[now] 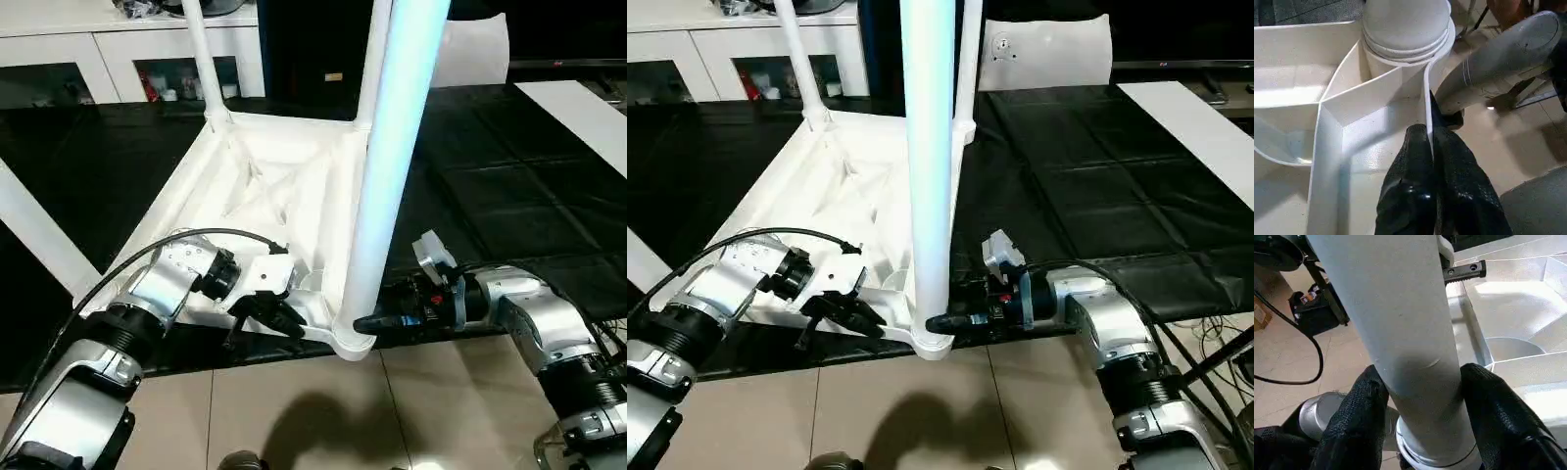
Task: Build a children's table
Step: Rotate leg to tighten
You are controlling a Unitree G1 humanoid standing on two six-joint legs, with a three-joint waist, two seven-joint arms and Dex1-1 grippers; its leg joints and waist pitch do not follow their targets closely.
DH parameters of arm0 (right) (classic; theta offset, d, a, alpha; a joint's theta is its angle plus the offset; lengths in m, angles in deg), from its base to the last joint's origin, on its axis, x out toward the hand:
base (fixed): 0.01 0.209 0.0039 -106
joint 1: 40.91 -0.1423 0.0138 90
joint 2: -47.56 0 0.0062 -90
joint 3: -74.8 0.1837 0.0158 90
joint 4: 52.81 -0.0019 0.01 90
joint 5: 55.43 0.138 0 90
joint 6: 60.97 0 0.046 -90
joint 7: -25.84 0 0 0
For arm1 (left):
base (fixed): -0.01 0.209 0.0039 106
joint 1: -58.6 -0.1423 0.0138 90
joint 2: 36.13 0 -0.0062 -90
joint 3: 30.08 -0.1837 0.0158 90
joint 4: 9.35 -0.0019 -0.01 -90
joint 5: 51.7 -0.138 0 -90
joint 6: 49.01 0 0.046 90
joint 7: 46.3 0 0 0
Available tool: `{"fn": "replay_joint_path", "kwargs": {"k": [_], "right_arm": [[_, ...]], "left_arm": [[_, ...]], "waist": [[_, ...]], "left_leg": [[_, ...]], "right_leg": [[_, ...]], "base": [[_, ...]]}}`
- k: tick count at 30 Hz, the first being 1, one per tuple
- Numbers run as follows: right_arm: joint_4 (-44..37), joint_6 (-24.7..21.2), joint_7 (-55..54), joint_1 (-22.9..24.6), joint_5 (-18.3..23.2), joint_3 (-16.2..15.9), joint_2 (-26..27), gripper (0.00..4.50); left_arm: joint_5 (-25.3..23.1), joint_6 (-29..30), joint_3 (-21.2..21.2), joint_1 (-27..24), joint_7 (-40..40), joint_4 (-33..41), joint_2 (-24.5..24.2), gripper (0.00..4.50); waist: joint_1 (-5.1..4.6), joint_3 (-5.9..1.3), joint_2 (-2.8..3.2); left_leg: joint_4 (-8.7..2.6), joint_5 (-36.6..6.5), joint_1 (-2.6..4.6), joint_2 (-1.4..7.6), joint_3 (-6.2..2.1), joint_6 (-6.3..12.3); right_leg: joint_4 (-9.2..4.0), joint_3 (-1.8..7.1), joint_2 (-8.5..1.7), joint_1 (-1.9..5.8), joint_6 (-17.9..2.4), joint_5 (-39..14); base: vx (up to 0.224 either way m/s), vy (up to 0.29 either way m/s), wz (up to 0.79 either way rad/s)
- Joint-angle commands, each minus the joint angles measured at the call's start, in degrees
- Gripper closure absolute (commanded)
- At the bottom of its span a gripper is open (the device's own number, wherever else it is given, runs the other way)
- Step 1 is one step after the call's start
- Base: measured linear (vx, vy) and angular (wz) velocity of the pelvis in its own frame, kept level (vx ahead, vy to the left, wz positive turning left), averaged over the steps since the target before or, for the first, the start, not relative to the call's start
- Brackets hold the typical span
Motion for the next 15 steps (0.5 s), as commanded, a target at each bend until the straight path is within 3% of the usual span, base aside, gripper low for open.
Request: {"fn": "replay_joint_path", "kwargs": {"k": [1, 4, 6, 7, 8, 10, 11, 13, 14, 15], "right_arm": [[-0.9, -0.9, -0.2, -0.9, 0.7, 0.2, 0.2, 2.49], [-2.2, 0.0, -6.3, 0.7, -0.1, 1.9, 1.8, 2.5], [-3.5, -0.2, -12.8, 1.8, -1.2, 3.3, 3.7, 2.5], [-4.1, -0.8, -18.2, 2.6, -2.0, 4.4, 5.6, 2.5], [-4.5, -1.4, -22.1, 3.0, -2.6, 5.1, 6.9, 2.51], [-3.9, -1.6, -28.9, 2.9, -4.1, 6.4, 9.6, 2.53], [-3.4, -1.8, -31.8, 2.8, -4.6, 6.9, 10.8, 2.53], [-2.8, -1.7, -36.0, 2.5, -5.6, 7.6, 12.7, 2.54], [-1.0, -2.0, -43.8, 1.4, -7.1, 8.7, 16.0, 2.55], [-0.9, -2.1, -44.0, 1.4, -7.2, 8.8, 16.1, 2.55]], "left_arm": [[-0.7, -1.5, -2.3, 0.6, -1.8, 0.9, 1.1, 4.5], [-1.1, 1.2, -0.9, 0.6, 2.9, 0.6, 2.1, 4.5], [-1.3, 3.9, 0.5, 1.0, 7.6, 0.2, 3.6, 4.5], [-0.8, 6.3, 1.9, 1.3, 10.8, 0.3, 5.0, 4.5], [-0.3, 8.0, 2.9, 1.5, 13.1, 0.3, 6.1, 4.5], [0.0, 10.7, 4.4, 2.1, 17.6, 0.2, 8.0, 4.5], [-0.2, 11.9, 5.0, 2.5, 20.2, -0.1, 8.9, 4.5], [-0.6, 13.5, 5.9, 3.2, 24.2, -0.9, 10.3, 4.5], [-0.8, 16.1, 8.0, 4.7, 31.8, -2.7, 13.0, 4.5], [-0.9, 16.1, 8.0, 4.8, 32.1, -2.8, 13.0, 4.5]], "waist": [[-0.39, -4.01, -0.71], [-0.38, -3.99, -0.49], [-0.48, -3.67, -0.54], [-0.7, -3.65, -0.29], [-1.25, -3.42, -0.66], [-1.53, -3.37, -0.55], [-2.13, -3.37, -0.37], [-3.0, -3.57, -0.48], [-3.25, -3.64, -0.51], [-3.87, -3.68, -0.29]], "left_leg": [[-3.59, -8.0, 0.41, 0.58, 0.69, 3.35], [-3.59, -8.1, 0.48, 0.58, 0.68, 3.15], [-3.86, -9.3, 0.53, 0.55, 0.61, 2.04], [-3.95, -10.1, 0.52, 0.48, 0.59, 1.4], [-4.23, -12.1, 0.46, 0.18, 0.49, 0.13], [-4.37, -12.3, 0.34, 0.15, 0.38, -0.33], [-4.42, -12.7, 0.26, 0.07, 0.29, -0.84], [-4.4, -12.3, 0.06, -0.13, 0.05, -0.72], [-4.33, -12.2, 0.07, -0.16, 0.07, -0.38], [-4.06, -11.3, -0.05, -0.31, 0.24, -0.12]], "right_leg": [[-3.48, 1.99, -2.2, 3.4, -13.9, -7.7], [-3.52, 2.01, -2.17, 3.31, -13.9, -7.7], [-3.83, 2.03, -2.17, 3.16, -12.9, -10.0], [-3.87, 2.03, -2.2, 3.25, -12.6, -11.4], [-4.6, 1.91, -2.27, 3.39, -10.4, -17.7], [-4.86, 1.89, -2.28, 3.33, -9.2, -20.0], [-5.0, 1.86, -2.23, 3.29, -8.6, -20.9], [-5.04, 1.8, -2.14, 3.4, -8.5, -19.2], [-5.03, 1.84, -2.14, 3.46, -8.9, -18.2], [-4.82, 1.92, -1.95, 3.3, -9.9, -15.6]], "base": [[0.0, 0.0, 0.0], [0.0, 0.0, 0.0], [0.0, 0.0, 0.0], [0.0, 0.0, 0.0], [0.0, 0.0, 0.0], [0.0, 0.0, 0.0], [0.0, 0.0, 0.0], [0.0, 0.0, 0.0], [0.0, 0.0, 0.0], [0.0, 0.0, 0.0]]}}
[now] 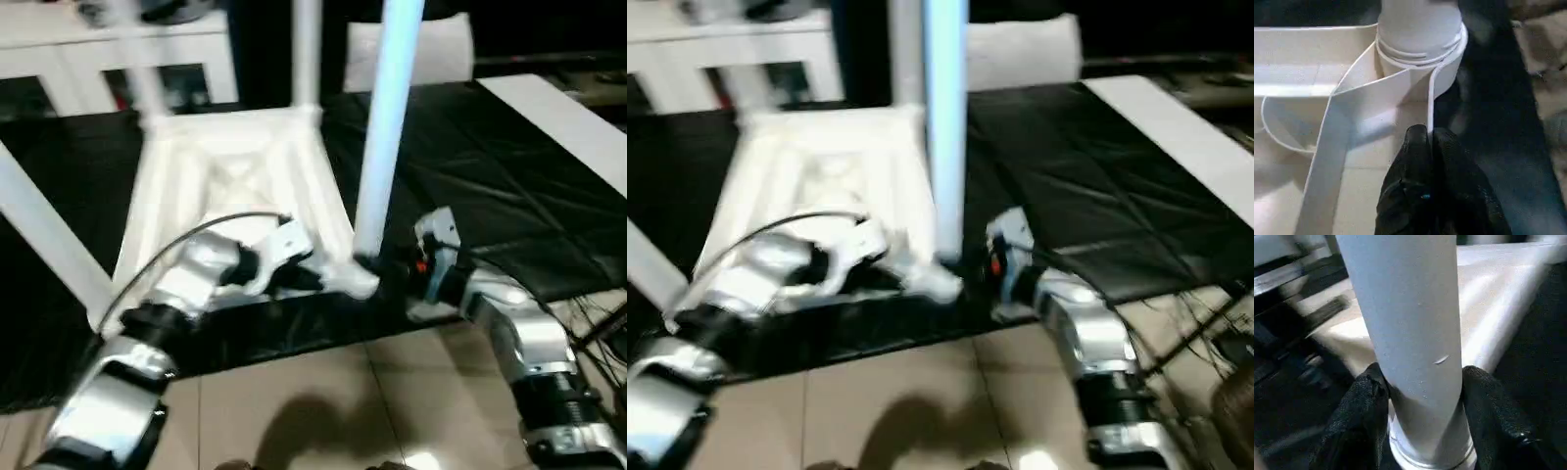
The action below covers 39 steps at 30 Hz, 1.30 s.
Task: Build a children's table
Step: Rotate leg to tighten
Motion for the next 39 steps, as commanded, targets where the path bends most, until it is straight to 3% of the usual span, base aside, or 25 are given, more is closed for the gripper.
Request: {"fn": "replay_joint_path", "kwargs": {"k": [1, 2, 3, 6, 10, 11, 14, 16, 19, 22, 28, 32, 33, 35, 37, 39], "right_arm": [[1.2, -1.1, -3.4, -1.2, -0.8, -2.4, 2.2, 2.55], [2.5, -1.2, -7.5, -2.0, -1.6, -1.8, 3.9, 2.56], [4.0, -1.3, -12.1, -3.0, -2.2, -1.1, 6.0, 2.56], [7.6, -0.9, -20.6, -5.5, -3.5, -0.2, 9.8, 2.56], [8.7, -0.8, -24.5, -6.4, -4.5, 0.2, 11.9, 2.56], [8.6, -0.7, -24.4, -6.4, -4.5, 0.2, 11.9, 2.01], [7.0, 1.8, -22.7, -5.9, -5.5, 0.2, 11.4, 1.87], [6.3, 2.7, -21.3, -5.3, -5.3, 0.3, 10.4, 1.51], [4.1, 5.7, -15.0, -3.4, -3.7, 0.3, 6.3, 1.38], [2.4, 6.0, -7.8, -1.9, -2.1, -0.1, 1.5, 1.04], [-0.2, 5.6, 9.3, -0.8, 0.4, -3.0, -6.2, 0.84], [-0.8, 5.8, 21.1, -1.0, 2.6, -6.0, -10.8, 0.84], [-0.9, 5.8, 24.0, -1.2, 3.1, -6.9, -11.9, 0.84], [-0.9, 4.9, 27.0, -1.5, 3.6, -7.9, -12.9, 0.84], [-0.8, 3.7, 30.3, -2.0, 4.1, -8.9, -13.7, 1.13], [-0.7, 3.4, 31.7, -2.2, 4.3, -9.3, -14.0, 1.22]], "left_arm": [[1.8, 0.3, 1.2, 2.4, 3.5, 1.2, 2.4, 4.5], [2.0, 1.5, 2.2, 3.2, 6.8, 0.2, 3.7, 4.5], [1.7, 2.1, 3.1, 4.0, 10.8, -0.8, 5.0, 4.5], [0.6, 2.4, 3.8, 4.9, 16.7, -1.8, 6.7, 4.5], [-0.5, 3.2, 4.2, 4.8, 18.8, -1.1, 7.7, 4.5], [-0.6, 3.2, 4.2, 4.7, 18.6, -1.0, 7.7, 4.5], [-0.9, 1.6, 2.5, 3.7, 14.2, 0.5, 6.4, 4.5], [-0.8, 0.0, 1.5, 3.3, 11.7, 0.5, 5.5, 4.5], [-0.2, -5.9, -0.6, 2.5, 3.8, 0.0, 2.5, 4.5], [0.1, -9.0, -2.2, 2.1, -3.8, 0.0, -0.4, 4.5], [1.0, -13.2, -3.9, 2.3, -14.8, -0.8, -3.6, 4.5], [1.4, -15.8, -5.9, 2.6, -22.0, -1.2, -5.5, 4.5], [1.4, -16.6, -6.5, 2.7, -23.8, -1.5, -6.0, 4.5], [1.4, -17.4, -6.9, 2.9, -25.3, -1.8, -6.3, 4.5], [1.3, -18.0, -7.2, 3.1, -27.0, -1.9, -6.5, 4.5], [1.2, -18.2, -7.3, 3.2, -27.7, -2.0, -6.6, 4.5]], "waist": [[0.26, -3.81, -0.36], [0.08, -3.93, -0.48], [-0.21, -3.95, -0.11], [-0.42, -4.35, -0.41], [-0.48, -4.3, -0.21], [-0.49, -4.22, -0.09], [-0.58, -4.17, -0.09], [-0.45, -4.18, 0.01], [-0.13, -4.33, 0.31], [0.45, -4.34, 0.19], [2.16, -4.04, 0.48], [2.8, -4.1, 0.39], [3.05, -4.17, 0.11], [3.39, -4.15, 0.26], [3.57, -4.07, -0.1], [3.71, -4.03, 0.02]], "left_leg": [[-4.05, -11.0, -0.16, -0.13, 0.16, 0.13], [-3.85, -9.4, -0.3, -0.24, 0.29, 0.9], [-3.79, -8.5, -0.35, -0.25, 0.26, 1.24], [-3.54, -5.1, -0.48, -0.21, 0.27, 2.71], [-3.46, -4.8, -0.28, -0.29, 0.4, 3.71], [-3.5, -5.1, -0.23, -0.19, 0.42, 3.97], [-3.56, -6.3, -0.2, -0.17, 0.42, 4.04], [-3.61, -6.6, -0.15, -0.13, 0.34, 4.1], [-3.45, -6.1, -0.06, -0.03, 0.37, 4.79], [-3.28, -5.1, 0.01, 0.06, 0.5, 6.13], [-3.49, -9.5, 0.47, 0.58, 0.63, 4.63], [-3.45, -9.2, 0.27, 0.67, 0.58, 4.43], [-3.42, -9.3, 0.26, 0.64, 0.54, 4.68], [-3.38, -9.0, 0.29, 0.71, 0.63, 4.92], [-3.45, -9.3, 0.2, 0.72, 0.62, 4.89], [-3.48, -9.4, 0.24, 0.77, 0.62, 4.5]], "right_leg": [[-4.69, 1.71, -2.11, 3.29, -10.5, -15.0], [-4.57, 1.75, -2.02, 3.44, -11.0, -13.0], [-4.43, 1.76, -1.96, 3.39, -11.6, -11.0], [-3.68, 1.77, -1.84, 3.69, -13.3, -4.1], [-3.74, 1.77, -1.86, 3.78, -14.2, -2.4], [-3.7, 1.8, -1.81, 3.68, -14.4, -2.1], [-3.77, 1.8, -1.87, 3.78, -14.5, -2.6], [-3.78, 1.81, -1.93, 3.79, -14.5, -2.5], [-3.53, 1.88, -1.97, 3.8, -15.3, 0.0], [-3.16, 1.9, -1.85, 3.73, -16.5, 3.5], [-3.42, 1.92, -2.03, 3.47, -15.9, -1.9], [-3.18, 1.89, -2.11, 3.51, -16.0, -1.4], [-3.23, 1.79, -2.14, 3.67, -16.1, -1.8], [-3.17, 1.89, -2.17, 3.47, -16.1, -1.8], [-3.27, 1.84, -2.26, 3.52, -16.1, -2.9], [-3.34, 1.83, -2.29, 3.44, -15.9, -4.4]], "base": [[0.0, 0.0, 0.0], [0.0, 0.0, 0.0], [0.0, 0.0, 0.0], [0.0, 0.0, 0.0], [0.0, 0.0, 0.0], [0.0, 0.0, 0.0], [0.0, 0.0, 0.0], [0.0, 0.0, 0.0], [0.0, 0.0, 0.0], [0.0, 0.0, 0.0], [0.0, 0.0, 0.0], [0.0, 0.0, 0.0], [0.0, 0.0, 0.0], [0.0, 0.0, 0.0], [0.0, 0.0, 0.0], [0.0, 0.0, 0.0]]}}
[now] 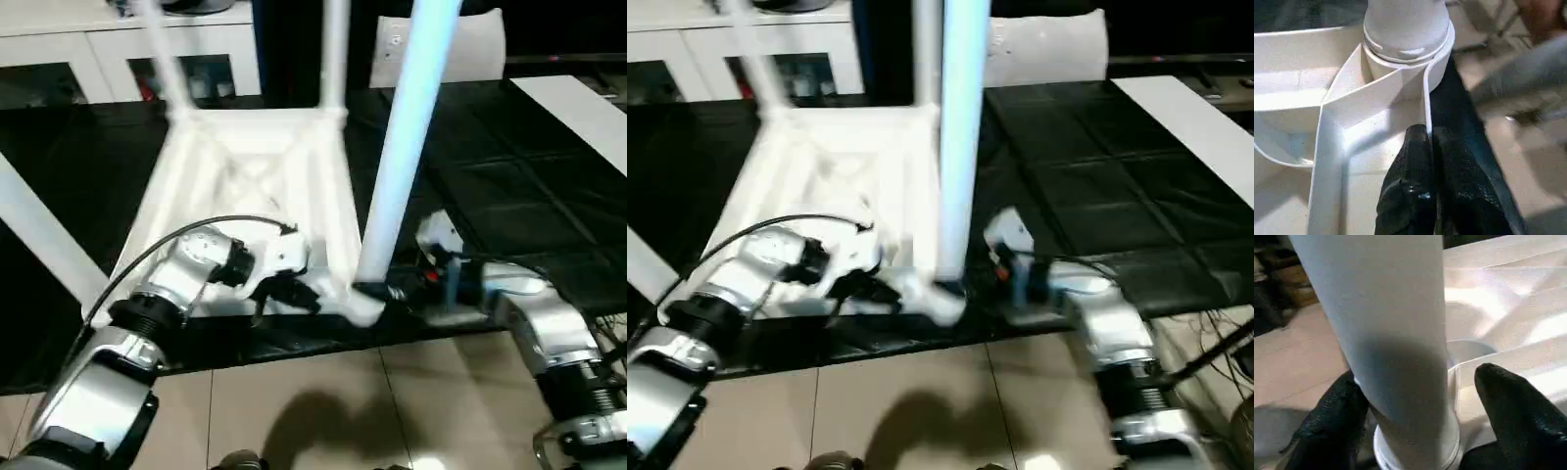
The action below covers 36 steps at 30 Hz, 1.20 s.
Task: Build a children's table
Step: Rotate leg to tighten
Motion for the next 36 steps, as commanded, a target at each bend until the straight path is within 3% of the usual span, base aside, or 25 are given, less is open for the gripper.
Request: {"fn": "replay_joint_path", "kwargs": {"k": [1, 8, 13, 19, 20, 23, 24, 29, 32, 36], "right_arm": [[-0.5, -1.6, 4.2, -1.3, 1.0, -1.2, -1.0, 1.22], [-0.6, -3.7, 9.5, -2.2, 2.0, -4.1, -1.8, 1.96], [-0.8, -5.5, 11.0, -2.6, 2.6, -4.3, -1.3, 2.31], [-1.3, -6.4, 10.7, -2.3, 3.4, -4.2, -0.8, 2.37], [-1.9, -7.1, 8.9, -1.6, 4.4, -3.0, 0.1, 2.37], [-2.3, -7.5, 7.3, -1.1, 4.9, -2.1, 0.7, 2.37], [-2.6, -5.8, 1.2, 0.0, 3.7, -0.3, 2.8, 2.37], [-1.2, -3.0, -16.5, 1.6, -1.8, 2.4, 8.8, 2.44], [-0.2, -3.7, -25.4, 1.7, -3.2, 4.2, 12.7, 2.48], [1.9, -3.5, -38.1, 0.7, -5.7, 6.2, 18.5, 2.48]], "left_arm": [[-0.2, -2.5, -2.1, 1.8, -4.4, 0.6, 0.6, 4.5], [-0.2, -3.7, -3.3, 2.1, -7.5, 0.7, 0.5, 4.5], [-0.2, -3.8, -3.0, 2.5, -7.9, 0.2, 0.5, 4.5], [-0.1, -3.0, -2.3, 2.6, -7.0, -0.4, 0.3, 4.5], [0.1, -2.0, -1.3, 2.3, -5.5, -0.7, 0.4, 4.5], [0.3, -1.0, -0.5, 2.2, -4.2, -0.8, 0.5, 4.5], [-0.4, 1.7, 0.9, 2.3, 1.4, -1.2, 1.0, 4.5], [-0.7, 9.1, 4.4, 1.6, 12.7, 0.1, 2.5, 4.5], [-0.9, 12.2, 6.3, 1.6, 18.9, 0.4, 4.0, 4.5], [-0.8, 15.8, 9.1, 2.2, 28.7, 0.3, 7.2, 4.5]], "waist": [[-0.29, -4.14, -0.2], [-0.09, -4.22, -0.44], [0.04, -4.2, -0.38], [0.04, -4.16, -0.26], [0.02, -4.13, 0.14], [0.0, -4.01, -0.01], [0.03, -3.93, 0.31], [-0.83, -3.53, 0.14], [-2.08, -3.57, 0.22], [-3.43, -3.9, 0.13]], "left_leg": [[-3.57, -9.4, 0.55, 0.59, 0.6, 4.12], [-3.54, -8.8, 0.55, 0.62, 0.6, 3.88], [-3.58, -8.7, 0.53, 0.6, 0.57, 3.45], [-3.65, -9.4, 0.58, 0.59, 0.56, 2.89], [-3.68, -9.9, 0.62, 0.56, 0.55, 2.66], [-3.78, -11.0, 0.67, 0.52, 0.55, 2.12], [-3.92, -11.9, 0.68, 0.55, 0.48, 1.71], [-4.41, -15.1, 0.96, 0.23, 0.24, -1.03], [-4.75, -14.2, 0.31, 0.13, -0.08, -1.57], [-4.29, -11.9, 0.24, -0.21, 0.09, -0.22]], "right_leg": [[-3.28, 1.93, -2.21, 3.76, -15.4, -4.8], [-3.22, 1.91, -2.23, 3.75, -15.3, -5.0], [-3.28, 1.89, -2.23, 3.72, -15.0, -5.8], [-3.37, 1.87, -2.18, 3.68, -14.8, -6.4], [-3.46, 1.88, -2.15, 3.62, -14.7, -6.7], [-3.66, 1.87, -2.14, 3.62, -14.4, -8.0], [-3.76, 1.89, -2.23, 3.6, -14.1, -9.5], [-4.86, 1.81, -2.36, 3.23, -10.1, -19.9], [-4.68, 1.65, -2.17, 3.53, -9.4, -19.2], [-4.57, 1.83, -2.04, 3.6, -11.3, -13.2]], "base": [[0.0, 0.0, 0.0], [0.0, 0.0, 0.0], [0.0, 0.0, 0.0], [0.0, 0.0, 0.0], [0.0, 0.0, 0.0], [0.0, 0.0, 0.0], [0.0, 0.0, 0.0], [0.0, 0.0, 0.0], [0.0, 0.0, 0.0], [0.0, 0.0, 0.0]]}}
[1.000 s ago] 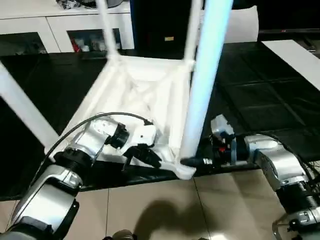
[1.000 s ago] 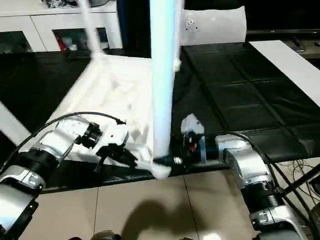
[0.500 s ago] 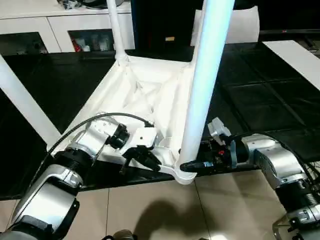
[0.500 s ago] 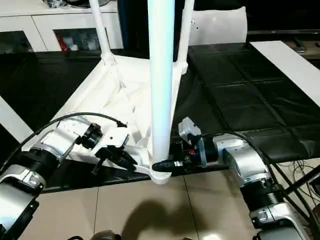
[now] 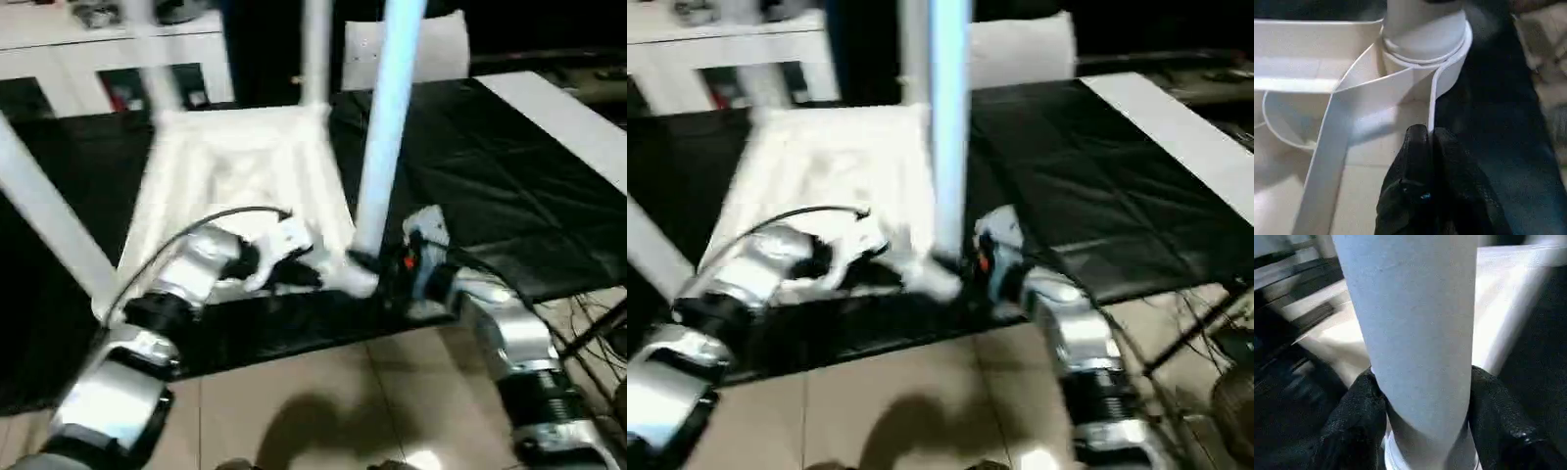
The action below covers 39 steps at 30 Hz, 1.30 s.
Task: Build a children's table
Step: Rotate leg to tighten
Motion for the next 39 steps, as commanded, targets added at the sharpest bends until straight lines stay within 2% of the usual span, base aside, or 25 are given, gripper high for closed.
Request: {"fn": "replay_joint_path", "kwargs": {"k": [1, 3, 5, 6, 8, 9, 13, 14, 15, 19, 22, 23, 25, 26, 28, 29, 30, 31, 32, 33, 34, 35, 37, 38, 39], "right_arm": [[1.5, -1.1, -3.4, -0.4, -0.4, -1.7, 2.7, 2.48], [4.3, -0.5, -13.8, -1.9, -2.8, -0.3, 7.3, 2.49], [5.1, -0.3, -17.4, -2.3, -3.9, 0.0, 8.7, 2.49], [5.7, 0.4, -19.3, -2.4, -3.9, 0.6, 10.1, 2.49], [5.8, 1.1, -19.6, -2.2, -3.7, 0.8, 10.9, 1.94], [5.5, 1.7, -19.8, -1.9, -4.0, 0.5, 11.3, 1.94], [4.8, 1.9, -20.6, -1.2, -4.4, 0.4, 11.6, 1.53], [4.3, 2.3, -21.2, -0.9, -4.4, 0.7, 11.6, 1.45], [3.0, 2.9, -20.4, 0.0, -4.6, 0.3, 10.8, 1.45], [-0.7, 3.1, -19.2, 2.7, -4.8, -0.1, 9.2, 1.08], [-11.2, 1.4, -13.6, 10.2, -2.7, -1.4, 5.5, 0.83], [-15.3, 0.5, -11.2, 13.5, -1.9, -2.2, 3.8, 0.74], [-18.1, -0.1, -9.4, 16.2, -1.2, -2.7, 2.3, 0.59], [-21.2, -0.2, -7.8, 19.8, -0.7, -3.4, 0.4, 0.59], [-23.3, -0.2, -7.5, 22.7, -0.6, -3.5, -0.6, 0.37], [-24.9, -0.4, -7.2, 24.2, -0.3, -3.6, -1.2, 0.37], [-27.7, -1.4, -6.9, 26.0, -0.1, -3.9, -2.0, 0.26], [-29.2, -2.1, -6.8, 26.8, 0.6, -3.8, -2.1, 0.12], [-30.6, -2.7, -7.0, 27.5, 1.0, -3.7, -2.2, 0.06], [-32.9, -4.6, -7.2, 28.5, 1.7, -3.5, -2.5, 0.02], [-32.9, -4.6, -7.2, 28.5, 1.7, -3.5, -2.5, 0.02], [-35.0, -6.0, -6.8, 29.6, 2.6, -3.8, -2.9, 0.0], [-36.5, -7.3, -6.7, 30.4, 2.8, -4.6, -3.4, 0.0], [-36.9, -7.8, -6.7, 30.6, 2.8, -4.9, -3.5, 0.0], [-37.3, -7.6, -6.5, 31.0, 2.9, -5.5, -3.5, 0.0]], "left_arm": [[1.4, 1.4, 2.9, 1.4, 6.4, 1.4, 1.0, 4.5], [1.4, 2.4, 3.7, 1.4, 11.0, 2.3, 3.7, 4.5], [1.1, 2.1, 3.5, 1.3, 11.8, 2.4, 4.3, 4.5], [0.6, 0.4, 2.9, 1.3, 11.6, 2.1, 4.5, 4.5], [0.3, -0.9, 2.4, 1.2, 11.0, 1.9, 4.4, 4.5], [0.0, -2.4, 1.9, 1.1, 10.2, 1.4, 4.1, 4.5], [-0.3, -6.1, 0.6, 0.8, 6.9, 0.3, 2.9, 4.5], [-0.3, -8.0, 0.1, 0.7, 4.8, -0.2, 2.2, 4.5], [-0.6, -10.5, -0.6, 0.9, 2.5, -1.0, 1.2, 4.5], [-1.2, -16.3, -1.8, 1.5, -1.9, -3.3, -0.9, 4.5], [-1.0, -21.4, -0.6, 3.3, -3.6, -7.7, -2.7, 4.5], [-0.8, -23.4, -0.3, 3.5, -4.3, -9.1, -3.3, 4.5], [-0.4, -24.4, 0.0, 3.3, -5.1, -9.6, -3.8, 4.5], [0.5, -26.0, 0.5, 2.6, -6.1, -10.0, -4.3, 4.5], [2.5, -26.2, 1.9, 1.5, -7.7, -9.7, -4.2, 4.5], [4.1, -25.7, 2.9, 0.7, -8.9, -9.1, -4.1, 4.5], [6.6, -24.0, 4.5, -0.6, -10.1, -7.2, -4.0, 4.22], [8.4, -22.2, 5.7, -1.6, -10.4, -5.2, -3.8, 3.95], [10.2, -20.0, 6.9, -2.7, -10.3, -2.7, -3.6, 3.95], [13.1, -16.7, 9.0, -4.4, -8.9, 1.0, -3.2, 3.92], [13.1, -16.7, 9.0, -4.4, -8.9, 1.0, -3.2, 3.92], [14.9, -14.5, 10.5, -6.8, -6.4, 5.0, -3.1, 3.83], [16.2, -11.7, 12.6, -11.0, -1.1, 11.2, -3.0, 3.53], [16.6, -10.9, 13.5, -12.6, 1.2, 13.4, -2.8, 3.53], [17.2, -8.8, 14.9, -15.4, 4.4, 17.4, -2.4, 3.34]], "waist": [[0.37, -3.97, 0.03], [0.04, -4.14, -0.11], [0.01, -4.18, 0.08], [-0.18, -4.15, -0.13], [-0.31, -4.15, 0.07], [-0.41, -4.09, 0.21], [-0.7, -4.01, 0.34], [-0.6, -4.01, 0.78], [-0.69, -4.12, 0.43], [-0.38, -4.02, 0.53], [0.44, -3.83, 0.73], [0.75, -3.74, 0.6], [0.81, -3.64, 0.45], [0.9, -3.45, 0.86], [0.95, -3.43, 0.99], [0.76, -3.43, 0.6], [0.82, -3.31, 0.99], [0.86, -3.43, 0.6], [0.9, -3.54, 0.37], [1.0, -3.57, 0.55], [0.92, -3.49, 0.33], [1.01, -3.36, 0.59], [0.91, -3.09, 0.69], [0.57, -2.64, 0.57], [0.55, -2.68, 0.62]], "left_leg": [[-4.03, -11.2, 0.06, -0.06, 0.13, 0.2], [-3.84, -8.4, -0.16, -0.11, 0.23, 1.11], [-3.82, -7.7, -0.07, -0.18, 0.23, 1.32], [-3.81, -7.4, -0.11, -0.16, 0.27, 1.59], [-3.82, -7.9, -0.02, -0.15, 0.29, 2.03], [-3.86, -8.4, 0.06, -0.13, 0.29, 2.35], [-4.01, -10.3, 0.12, -0.12, 0.25, 2.18], [-3.96, -10.4, 0.27, -0.03, 0.29, 2.08], [-3.95, -9.9, 0.16, -0.05, 0.31, 2.12], [-3.95, -9.7, 0.32, 0.06, 0.35, 2.51], [-4.02, -10.9, 0.52, 0.12, 0.38, 2.63], [-4.15, -11.6, 0.61, 0.24, 0.34, 2.6], [-4.37, -13.0, 0.39, 0.21, 0.24, 2.11], [-4.55, -14.8, 0.43, 0.26, 0.15, 1.61], [-4.68, -16.2, 0.37, 0.23, 0.09, 1.2], [-4.62, -16.6, 0.27, 0.14, 0.13, 1.04], [-4.68, -16.2, 0.1, 0.11, 0.05, 1.02], [-4.55, -15.2, 0.05, 0.2, 0.06, 1.49], [-4.49, -14.1, -0.08, 0.27, 0.04, 1.95], [-4.38, -12.7, 0.01, 0.46, 0.17, 2.52], [-4.38, -12.6, -0.04, 0.53, 0.21, 2.57], [-4.38, -12.7, -0.05, 0.52, 0.27, 2.8], [-4.55, -14.3, -0.03, 0.49, 0.28, 2.72], [-4.8, -16.4, -0.27, 0.37, 0.22, 2.16], [-4.76, -16.9, 0.0, 0.19, 0.29, 2.06]], "right_leg": [[-4.41, 1.78, -2.16, 3.44, -11.6, -12.3], [-3.98, 1.83, -2.02, 3.55, -12.8, -7.7], [-3.97, 1.78, -2.0, 3.6, -12.9, -6.7], [-3.84, 1.86, -1.92, 3.58, -13.2, -5.6], [-3.84, 1.88, -1.96, 3.6, -13.4, -4.8], [-3.9, 1.87, -1.87, 3.56, -13.4, -4.7], [-4.04, 1.94, -1.98, 3.65, -13.3, -5.8], [-3.99, 2.01, -2.02, 3.48, -13.6, -5.4], [-3.88, 2.03, -1.92, 3.68, -13.7, -4.3], [-3.76, 2.11, -1.96, 3.6, -13.7, -2.7], [-4.04, 2.19, -1.92, 3.55, -12.7, -4.5], [-4.16, 2.24, -1.88, 3.53, -12.0, -4.9], [-4.31, 2.24, -2.02, 3.73, -11.2, -7.0], [-4.69, 2.24, -2.16, 3.66, -10.6, -9.8], [-4.91, 2.25, -2.29, 3.62, -10.3, -12.4], [-5.0, 2.2, -2.27, 3.54, -10.2, -13.5], [-5.04, 2.15, -2.24, 3.65, -10.4, -13.6], [-4.69, 2.25, -2.28, 3.73, -10.9, -12.2], [-4.52, 2.26, -2.39, 3.78, -11.4, -11.0], [-4.34, 2.28, -2.4, 3.43, -12.7, -8.8], [-4.13, 2.25, -2.29, 3.47, -13.2, -8.3], [-4.13, 2.2, -2.24, 3.38, -13.4, -8.6], [-4.49, 2.13, -2.21, 3.37, -12.1, -12.3], [-5.09, 1.94, -2.13, 3.45, -10.0, -18.0], [-5.49, 1.94, -2.13, 3.16, -9.1, -20.5]], "base": [[0.0, 0.0, 0.0], [0.0, 0.0, 0.0], [0.0, 0.0, 0.0], [0.0, 0.0, 0.0], [0.0, 0.0, 0.0], [0.0, 0.0, 0.0], [0.0, 0.0, 0.0], [0.0, 0.0, 0.0], [0.0, 0.0, 0.0], [0.0, 0.0, 0.0], [0.0, 0.0, 0.0], [0.0, 0.0, 0.0], [0.0, 0.0, 0.0], [0.0, 0.0, 0.0], [0.0, 0.0, 0.0], [0.0, 0.0, 0.0], [0.0, 0.0, 0.0], [0.0, 0.0, 0.0], [0.0, 0.0, 0.0], [0.0, 0.0, 0.0], [0.0, 0.0, 0.0], [0.0, 0.0, 0.0], [0.0, 0.0, 0.0], [0.0, 0.0, 0.0], [0.0, 0.0, 0.0]]}}
